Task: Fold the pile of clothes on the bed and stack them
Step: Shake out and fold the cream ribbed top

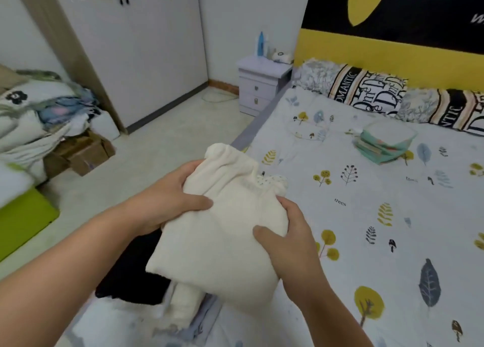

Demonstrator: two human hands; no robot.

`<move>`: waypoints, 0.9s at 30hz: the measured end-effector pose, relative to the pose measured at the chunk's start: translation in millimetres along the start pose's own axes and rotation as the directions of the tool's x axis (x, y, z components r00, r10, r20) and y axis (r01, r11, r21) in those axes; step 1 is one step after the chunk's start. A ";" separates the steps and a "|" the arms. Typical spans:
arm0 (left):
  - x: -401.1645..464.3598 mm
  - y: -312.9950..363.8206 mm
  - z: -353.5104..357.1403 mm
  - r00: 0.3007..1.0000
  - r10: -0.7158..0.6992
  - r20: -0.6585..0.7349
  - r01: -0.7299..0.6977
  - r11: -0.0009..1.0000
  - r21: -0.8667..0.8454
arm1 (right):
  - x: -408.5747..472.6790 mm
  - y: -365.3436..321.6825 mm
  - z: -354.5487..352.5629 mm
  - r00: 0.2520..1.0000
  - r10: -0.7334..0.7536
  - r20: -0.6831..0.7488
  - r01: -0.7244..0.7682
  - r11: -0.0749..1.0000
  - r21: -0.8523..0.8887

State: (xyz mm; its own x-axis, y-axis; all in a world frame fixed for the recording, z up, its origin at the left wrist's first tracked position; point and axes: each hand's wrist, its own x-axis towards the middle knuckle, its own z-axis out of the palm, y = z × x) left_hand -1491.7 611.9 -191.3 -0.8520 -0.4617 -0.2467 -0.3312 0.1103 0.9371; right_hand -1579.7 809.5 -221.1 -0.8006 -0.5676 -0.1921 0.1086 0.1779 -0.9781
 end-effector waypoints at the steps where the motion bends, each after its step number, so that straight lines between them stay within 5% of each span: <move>1: -2.2 -0.2 -16.7 1.000 -0.022 -0.009 0.022 1.000 0.005 | 3.1 -4.8 16.4 1.000 -0.006 0.019 0.006 1.000 0.006; 9: -21.9 -37.9 -107.2 0.979 -0.168 -0.115 0.146 0.973 -0.181 | 25.3 -4.4 117.0 0.992 -0.017 0.124 0.022 0.999 -0.038; 18: -31.1 -139.5 -100.0 0.914 -0.378 -0.146 0.341 0.912 -0.226 | 21.5 67.0 159.7 0.943 0.280 0.179 -0.228 0.937 -0.266; 27: -11.8 -149.4 -104.4 0.918 -0.149 -0.368 0.117 0.987 -0.107 | 30.0 68.4 165.5 0.998 -0.008 0.068 0.027 0.956 -0.292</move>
State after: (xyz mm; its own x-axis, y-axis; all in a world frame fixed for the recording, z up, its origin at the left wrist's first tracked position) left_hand -1389.8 509.0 -302.6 -0.5833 -0.7643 -0.2750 -0.3833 -0.0396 0.9228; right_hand -1498.7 671.6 -307.2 -0.7595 -0.6223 -0.1895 -0.0903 0.3893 -0.9167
